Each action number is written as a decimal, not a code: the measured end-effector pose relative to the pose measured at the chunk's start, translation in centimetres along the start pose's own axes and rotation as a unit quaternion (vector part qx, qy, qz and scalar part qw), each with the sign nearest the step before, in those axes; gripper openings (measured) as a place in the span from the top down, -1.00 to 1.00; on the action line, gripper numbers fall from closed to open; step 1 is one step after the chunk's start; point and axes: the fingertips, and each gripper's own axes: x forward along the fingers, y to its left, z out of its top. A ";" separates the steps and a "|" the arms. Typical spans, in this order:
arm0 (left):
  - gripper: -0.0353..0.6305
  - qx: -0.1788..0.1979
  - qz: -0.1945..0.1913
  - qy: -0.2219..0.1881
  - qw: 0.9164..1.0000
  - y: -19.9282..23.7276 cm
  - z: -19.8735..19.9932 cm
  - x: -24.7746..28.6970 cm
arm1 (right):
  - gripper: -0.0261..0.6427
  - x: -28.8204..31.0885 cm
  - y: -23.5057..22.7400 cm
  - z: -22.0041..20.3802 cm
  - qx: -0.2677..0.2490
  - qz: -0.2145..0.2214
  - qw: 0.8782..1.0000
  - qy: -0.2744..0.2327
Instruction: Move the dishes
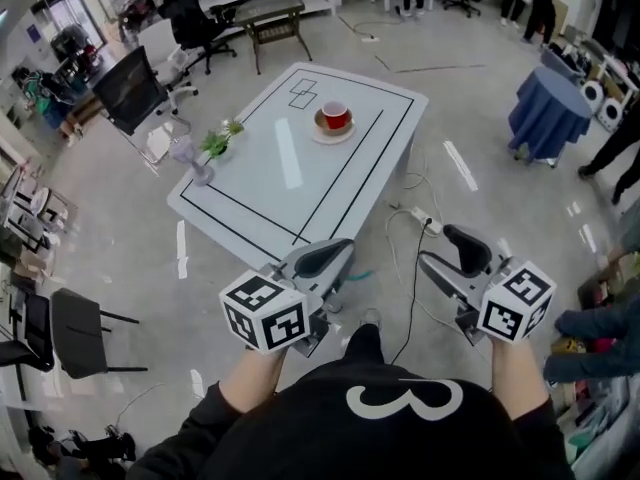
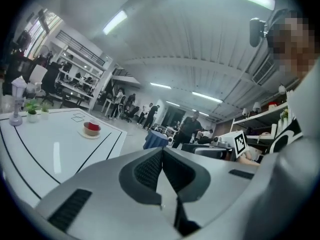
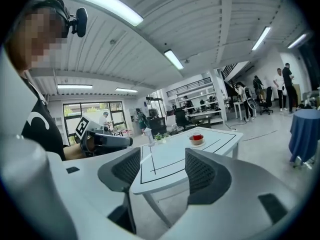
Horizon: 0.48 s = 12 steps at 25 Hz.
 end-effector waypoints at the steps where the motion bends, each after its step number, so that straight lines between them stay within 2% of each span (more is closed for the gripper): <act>1: 0.89 -0.011 -0.001 -0.002 1.000 1.6 0.7 1.2 | 0.13 1.3 -1.5 0.4 0.006 0.002 1.000 0.005; 8: 0.89 -0.039 0.006 0.001 0.999 12.3 4.0 8.4 | 0.16 10.9 -10.1 2.6 0.019 0.019 0.998 0.049; 10: 0.89 -0.048 0.007 0.000 0.999 14.4 4.7 9.9 | 0.17 13.1 -11.7 3.1 0.016 0.023 0.998 0.059; 12: 0.89 -0.041 0.015 0.005 0.999 16.0 5.1 11.0 | 0.18 15.0 -12.9 3.6 0.017 0.029 0.997 0.063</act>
